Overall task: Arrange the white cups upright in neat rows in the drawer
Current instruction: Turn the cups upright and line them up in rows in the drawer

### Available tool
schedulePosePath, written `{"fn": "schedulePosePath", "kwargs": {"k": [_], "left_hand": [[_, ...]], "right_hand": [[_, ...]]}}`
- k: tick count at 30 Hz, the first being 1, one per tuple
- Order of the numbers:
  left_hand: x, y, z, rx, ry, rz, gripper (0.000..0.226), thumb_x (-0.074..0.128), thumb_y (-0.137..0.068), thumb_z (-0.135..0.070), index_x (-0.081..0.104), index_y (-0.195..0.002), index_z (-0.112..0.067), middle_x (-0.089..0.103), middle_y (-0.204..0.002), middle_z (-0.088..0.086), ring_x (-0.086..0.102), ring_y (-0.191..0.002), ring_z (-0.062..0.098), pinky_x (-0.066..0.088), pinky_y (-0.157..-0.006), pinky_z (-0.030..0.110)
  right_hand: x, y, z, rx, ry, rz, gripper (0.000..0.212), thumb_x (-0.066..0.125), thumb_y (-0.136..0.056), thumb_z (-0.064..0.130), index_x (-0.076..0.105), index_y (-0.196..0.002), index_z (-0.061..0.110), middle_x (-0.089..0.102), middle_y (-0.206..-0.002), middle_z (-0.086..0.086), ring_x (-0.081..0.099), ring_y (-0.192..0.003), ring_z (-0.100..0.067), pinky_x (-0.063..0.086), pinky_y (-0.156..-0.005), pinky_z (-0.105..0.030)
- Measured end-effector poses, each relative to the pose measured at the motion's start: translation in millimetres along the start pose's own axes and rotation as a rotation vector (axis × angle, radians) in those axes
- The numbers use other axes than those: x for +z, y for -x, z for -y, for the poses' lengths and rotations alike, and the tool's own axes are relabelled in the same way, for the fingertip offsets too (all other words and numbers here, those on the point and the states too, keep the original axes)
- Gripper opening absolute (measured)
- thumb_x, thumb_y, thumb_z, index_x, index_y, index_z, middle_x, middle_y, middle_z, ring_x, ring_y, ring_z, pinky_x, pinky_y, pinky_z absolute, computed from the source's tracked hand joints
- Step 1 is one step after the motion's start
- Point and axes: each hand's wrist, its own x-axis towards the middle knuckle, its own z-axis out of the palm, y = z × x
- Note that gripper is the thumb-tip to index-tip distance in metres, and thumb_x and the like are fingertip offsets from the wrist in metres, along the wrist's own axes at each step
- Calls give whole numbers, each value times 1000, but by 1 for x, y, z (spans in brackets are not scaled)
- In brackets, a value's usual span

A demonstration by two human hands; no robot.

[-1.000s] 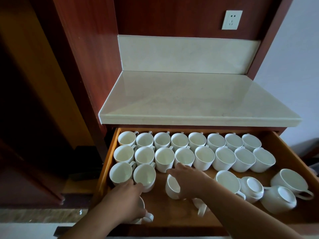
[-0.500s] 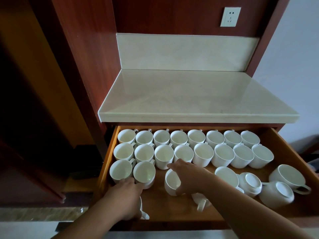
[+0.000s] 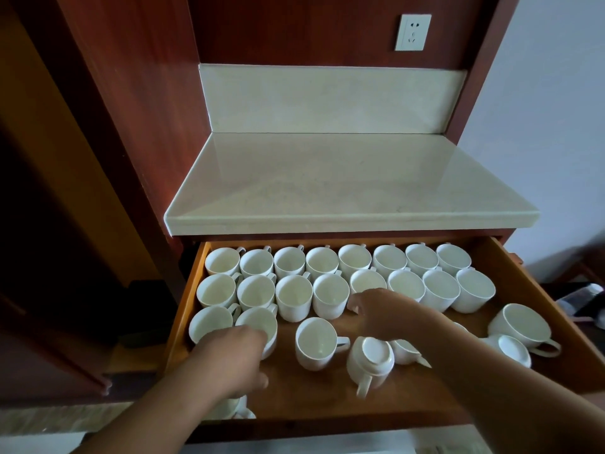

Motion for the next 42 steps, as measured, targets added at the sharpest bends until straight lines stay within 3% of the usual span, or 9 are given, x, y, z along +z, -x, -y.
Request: {"fn": "schedulePosePath", "kwargs": {"k": [4,8,12,20,27,31,35,38,42], "left_hand": [[-7,-28,-35,171,168,-209,45,70,-83,-52,54,-121,-32,53,-121,-7,56,-110,17,51,-87,36],[10,-60,-63,267,164,-160,72,74,-81,-49,39,-142,-32,33,-145,-6,42,-133,21,46,-102,38],[23,-75,-74,250,57,-120,73,74,-84,-38,34,-144,-30,37,-145,2,49,-128,30,47,-92,40],[24,-80,-66,103,40,-138,49,67,-84,-45,49,-125,-25,45,-127,3,50,-119,29,51,-91,42],[14,-70,-60,114,46,-196,62,67,-79,-55,49,-132,-27,48,-125,-1,52,-117,25,51,-89,39],[-21,-55,-65,154,812,-172,64,89,-71,-42,56,-127,-42,65,-118,-19,61,-110,3,54,-94,28],[-40,-51,-72,270,1743,2,63,86,-77,-15,60,-134,-20,67,-130,11,67,-118,33,55,-100,49],[-53,-60,-82,147,1785,-111,54,78,-78,-25,64,-129,-14,71,-124,15,69,-114,33,55,-98,50],[-70,-75,-87,-168,1683,-147,38,82,-83,-34,70,-114,-15,71,-117,18,72,-102,31,63,-84,50]], "right_hand": [[7,12,-2,-21,164,176,59,78,-78,46,60,-128,21,68,-118,-1,64,-107,-22,53,-88,-36],[23,17,-3,-148,268,159,99,91,-60,46,38,-144,40,61,-132,6,58,-122,-24,44,-101,-51],[29,20,-8,-263,328,115,123,98,-51,28,24,-148,46,46,-151,13,49,-136,-21,42,-104,-52],[15,29,-8,-291,373,56,87,90,-69,32,45,-143,29,57,-137,1,55,-126,-22,41,-103,-38],[-48,22,-22,-137,-158,133,74,89,-70,40,54,-135,31,61,-124,9,60,-108,-17,52,-92,-36],[-59,17,-40,-105,-861,92,55,86,-67,37,69,-116,18,72,-112,-12,68,-106,-35,54,-90,-46],[-63,16,-35,-116,-1263,140,66,77,-70,38,65,-128,9,69,-116,-19,64,-102,-30,48,-83,-39],[-68,14,-23,-68,-1137,65,64,76,-73,50,66,-125,13,69,-113,-13,61,-94,-21,48,-76,-37],[-78,16,-17,-3,-487,-358,53,73,-86,52,56,-130,28,61,-118,4,60,-99,-13,51,-85,-34]]}}
